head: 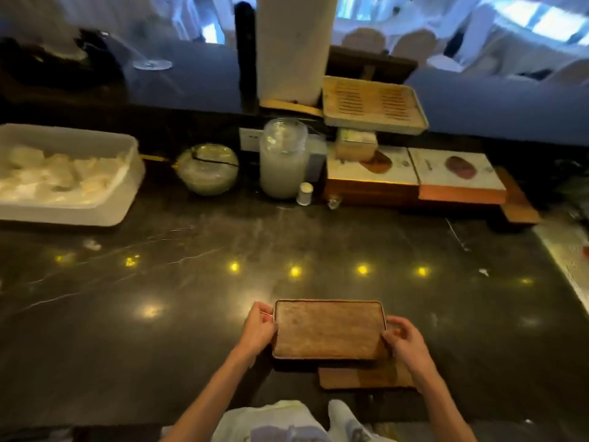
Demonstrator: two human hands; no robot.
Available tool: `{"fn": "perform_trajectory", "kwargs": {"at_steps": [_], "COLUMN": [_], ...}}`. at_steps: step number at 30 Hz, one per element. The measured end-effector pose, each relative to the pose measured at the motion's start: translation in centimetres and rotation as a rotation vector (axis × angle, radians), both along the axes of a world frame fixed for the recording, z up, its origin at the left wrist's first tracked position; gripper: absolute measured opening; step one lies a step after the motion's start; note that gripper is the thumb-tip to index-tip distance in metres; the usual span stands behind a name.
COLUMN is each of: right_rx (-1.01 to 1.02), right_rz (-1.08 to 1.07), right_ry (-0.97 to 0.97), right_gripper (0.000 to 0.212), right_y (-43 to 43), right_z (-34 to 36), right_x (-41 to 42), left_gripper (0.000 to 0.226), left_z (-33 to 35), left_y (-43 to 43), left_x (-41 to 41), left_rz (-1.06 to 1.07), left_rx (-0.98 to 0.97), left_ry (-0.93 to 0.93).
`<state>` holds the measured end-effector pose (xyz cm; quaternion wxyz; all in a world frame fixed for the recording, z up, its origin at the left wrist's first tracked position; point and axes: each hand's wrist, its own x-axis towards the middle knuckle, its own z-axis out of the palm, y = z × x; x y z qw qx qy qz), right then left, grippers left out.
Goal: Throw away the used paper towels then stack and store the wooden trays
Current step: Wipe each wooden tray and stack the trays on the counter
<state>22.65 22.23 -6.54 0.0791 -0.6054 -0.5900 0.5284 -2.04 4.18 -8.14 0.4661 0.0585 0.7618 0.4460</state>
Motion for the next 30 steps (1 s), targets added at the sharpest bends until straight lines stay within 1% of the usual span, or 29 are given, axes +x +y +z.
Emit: {"fn": "perform_trajectory", "kwargs": {"at_steps": [4,7,10,16,26,30], "right_rx": [0.046,0.062,0.049,0.058,0.062,0.041], "right_rz": [-0.011,0.026,0.066,0.090,0.135,0.137], "right_ry": [-0.013,-0.039,-0.047,-0.043,-0.072,-0.062], "right_gripper": [0.029,0.030,0.032,0.035,0.036,0.038], "right_y": [2.5,3.4,3.9,4.0,4.1,3.9], "right_z": [-0.9,-1.6,-2.5,-3.6,-4.2,-4.1], "right_x": [6.0,9.4,11.0,10.7,11.0,11.1], "left_gripper": [0.023,0.019,0.018,0.018,0.025,0.024], "left_z": [-0.7,-1.2,-1.3,-1.1,-1.5,-1.8], "left_y": [2.8,4.2,4.8,4.9,4.9,4.8], "left_x": [6.4,9.7,11.5,12.3,12.7,12.9], "left_rz": [-0.070,-0.076,-0.109,-0.117,-0.137,-0.138], "left_rx": [-0.040,-0.086,-0.128,-0.194,-0.229,-0.250], "left_ry": [0.001,0.096,0.200,0.353,0.376,0.381]}}
